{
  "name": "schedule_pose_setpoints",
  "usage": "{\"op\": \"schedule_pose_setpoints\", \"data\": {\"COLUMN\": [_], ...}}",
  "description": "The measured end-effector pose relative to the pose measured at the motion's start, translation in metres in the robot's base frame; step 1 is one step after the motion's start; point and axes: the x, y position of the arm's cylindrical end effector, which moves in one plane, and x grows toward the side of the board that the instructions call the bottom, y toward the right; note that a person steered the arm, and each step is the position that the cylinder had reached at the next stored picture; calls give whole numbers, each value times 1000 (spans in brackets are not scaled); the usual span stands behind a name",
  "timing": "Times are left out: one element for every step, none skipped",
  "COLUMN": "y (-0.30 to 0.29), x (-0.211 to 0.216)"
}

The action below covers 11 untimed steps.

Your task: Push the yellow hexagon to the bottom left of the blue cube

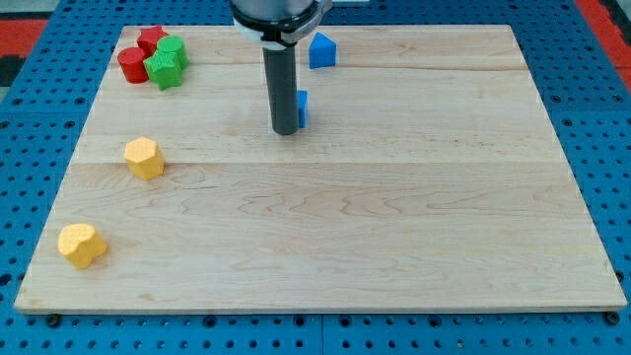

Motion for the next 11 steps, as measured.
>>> {"op": "schedule_pose_setpoints", "data": {"y": [0, -36, 0, 15, -46, -53, -156, -215, -207, -127, -70], "x": [-9, -7, -24, -34, 17, 103, 119, 99, 64, 60, 54]}}
